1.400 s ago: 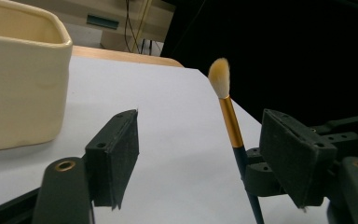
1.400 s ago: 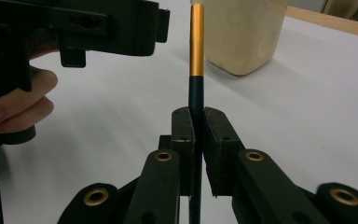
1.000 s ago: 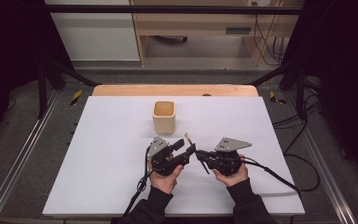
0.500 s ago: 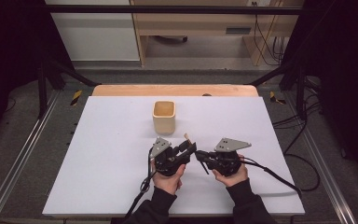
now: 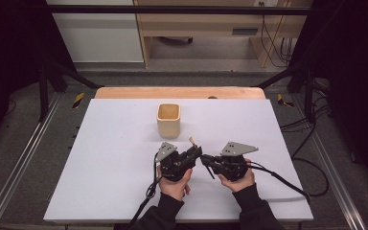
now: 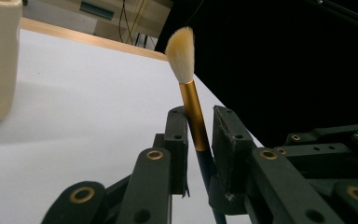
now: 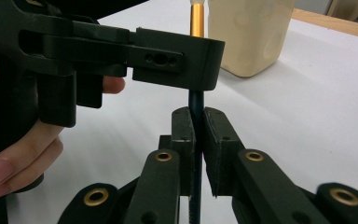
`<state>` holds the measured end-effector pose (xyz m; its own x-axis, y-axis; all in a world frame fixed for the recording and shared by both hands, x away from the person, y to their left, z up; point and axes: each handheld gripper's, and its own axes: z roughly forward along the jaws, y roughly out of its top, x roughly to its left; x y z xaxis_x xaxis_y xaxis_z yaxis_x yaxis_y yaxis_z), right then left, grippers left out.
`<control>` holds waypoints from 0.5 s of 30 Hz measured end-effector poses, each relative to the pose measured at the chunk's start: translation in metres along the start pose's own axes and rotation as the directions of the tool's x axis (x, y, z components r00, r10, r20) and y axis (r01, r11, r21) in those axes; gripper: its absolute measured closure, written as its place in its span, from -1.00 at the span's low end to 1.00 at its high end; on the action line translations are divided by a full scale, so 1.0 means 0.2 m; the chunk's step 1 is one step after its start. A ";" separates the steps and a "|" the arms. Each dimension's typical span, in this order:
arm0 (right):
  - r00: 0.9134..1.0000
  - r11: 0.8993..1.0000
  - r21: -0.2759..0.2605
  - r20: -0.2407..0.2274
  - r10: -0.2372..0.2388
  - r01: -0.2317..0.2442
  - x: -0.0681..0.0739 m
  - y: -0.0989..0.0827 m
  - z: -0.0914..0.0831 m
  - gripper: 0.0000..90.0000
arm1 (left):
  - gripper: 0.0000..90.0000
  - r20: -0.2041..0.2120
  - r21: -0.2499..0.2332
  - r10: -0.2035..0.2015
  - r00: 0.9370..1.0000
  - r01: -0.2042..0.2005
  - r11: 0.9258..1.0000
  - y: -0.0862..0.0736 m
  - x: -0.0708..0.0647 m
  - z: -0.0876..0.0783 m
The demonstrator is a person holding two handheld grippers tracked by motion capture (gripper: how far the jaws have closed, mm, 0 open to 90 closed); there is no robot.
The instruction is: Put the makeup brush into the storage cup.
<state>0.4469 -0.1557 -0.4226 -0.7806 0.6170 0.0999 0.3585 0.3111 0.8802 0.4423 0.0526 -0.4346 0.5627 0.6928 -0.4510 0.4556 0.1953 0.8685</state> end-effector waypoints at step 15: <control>1.000 1.000 -0.021 -0.008 0.005 -0.005 0.01 0.00 -0.01 0.77 | 0.84 0.007 -0.007 0.022 1.000 -0.022 1.000 0.01 -0.01 -0.01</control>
<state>0.4451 -0.1566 -0.4206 -0.7829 0.6127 0.1076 0.3515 0.2929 0.8892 0.4412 0.0538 -0.4311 0.5774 0.6921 -0.4332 0.4382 0.1850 0.8796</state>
